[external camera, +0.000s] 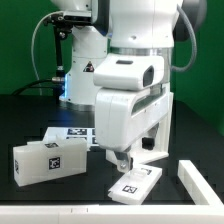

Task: Assemble cabinet

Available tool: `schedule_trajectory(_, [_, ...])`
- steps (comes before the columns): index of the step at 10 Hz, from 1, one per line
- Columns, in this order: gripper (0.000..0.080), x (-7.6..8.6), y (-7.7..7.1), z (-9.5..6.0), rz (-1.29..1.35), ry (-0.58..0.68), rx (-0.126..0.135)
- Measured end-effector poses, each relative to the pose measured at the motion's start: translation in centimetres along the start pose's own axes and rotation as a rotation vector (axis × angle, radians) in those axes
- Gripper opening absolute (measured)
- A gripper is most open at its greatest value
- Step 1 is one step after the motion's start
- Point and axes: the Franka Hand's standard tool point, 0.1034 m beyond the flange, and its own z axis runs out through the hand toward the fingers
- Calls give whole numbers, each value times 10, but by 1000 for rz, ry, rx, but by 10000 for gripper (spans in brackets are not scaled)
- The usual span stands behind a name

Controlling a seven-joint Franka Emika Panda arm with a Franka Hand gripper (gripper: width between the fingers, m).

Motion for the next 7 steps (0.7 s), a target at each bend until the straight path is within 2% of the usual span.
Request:
schedule_trajectory(1, [796, 0, 1, -1, 0, 1, -1])
schedule_trajectory(3, [796, -5, 0, 5, 7, -13, 18])
schedule_trajectory(5, [796, -4, -4, 28, 8, 4, 10])
schedule_trajectory(7, [775, -3, -4, 33, 17, 6, 8])
